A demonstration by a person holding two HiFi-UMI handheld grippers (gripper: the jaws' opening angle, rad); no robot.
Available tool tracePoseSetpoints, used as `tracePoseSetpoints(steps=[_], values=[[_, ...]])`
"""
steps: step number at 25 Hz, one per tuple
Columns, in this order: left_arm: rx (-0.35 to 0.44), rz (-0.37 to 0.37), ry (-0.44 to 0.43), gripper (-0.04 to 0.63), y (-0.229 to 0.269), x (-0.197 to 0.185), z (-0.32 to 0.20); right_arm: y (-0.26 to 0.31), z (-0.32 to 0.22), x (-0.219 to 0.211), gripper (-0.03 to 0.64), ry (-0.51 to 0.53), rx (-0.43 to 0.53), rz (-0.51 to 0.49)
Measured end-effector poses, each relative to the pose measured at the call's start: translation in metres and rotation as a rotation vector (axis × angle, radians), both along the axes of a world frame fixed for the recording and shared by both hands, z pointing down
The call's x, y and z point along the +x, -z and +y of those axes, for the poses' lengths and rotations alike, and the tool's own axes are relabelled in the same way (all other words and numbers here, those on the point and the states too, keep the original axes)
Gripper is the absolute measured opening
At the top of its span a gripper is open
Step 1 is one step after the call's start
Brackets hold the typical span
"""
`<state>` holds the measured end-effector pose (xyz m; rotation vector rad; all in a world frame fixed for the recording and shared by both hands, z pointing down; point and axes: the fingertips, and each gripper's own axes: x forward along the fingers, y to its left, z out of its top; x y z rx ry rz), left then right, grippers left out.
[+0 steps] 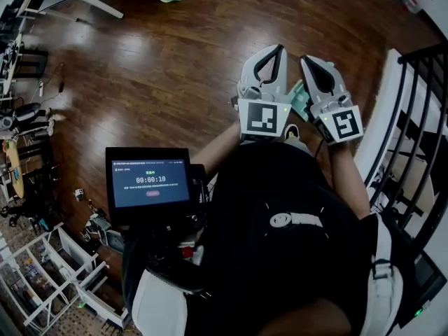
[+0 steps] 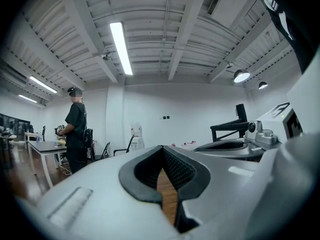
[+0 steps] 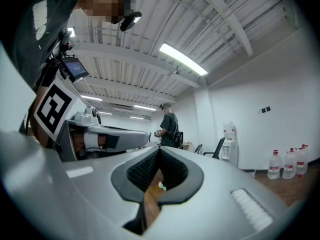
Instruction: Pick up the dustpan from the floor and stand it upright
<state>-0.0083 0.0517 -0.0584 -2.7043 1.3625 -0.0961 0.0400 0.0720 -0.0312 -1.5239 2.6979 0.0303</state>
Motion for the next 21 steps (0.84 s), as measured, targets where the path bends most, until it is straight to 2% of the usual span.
tracePoseSetpoints(steps=[4,17,21], values=[[0.002,-0.005,0.017,0.018,-0.001,-0.007,-0.004,-0.001,-0.002,-0.003,0.002,0.018,0.024,-0.021],[-0.008,0.001,0.069,0.018,-0.006,-0.026,-0.012,-0.010,-0.010,-0.009,0.002,0.009,-0.002,0.002],[-0.010,0.012,0.067,0.019,-0.006,-0.026,-0.012,-0.007,-0.007,-0.015,0.002,0.044,0.019,-0.007]])
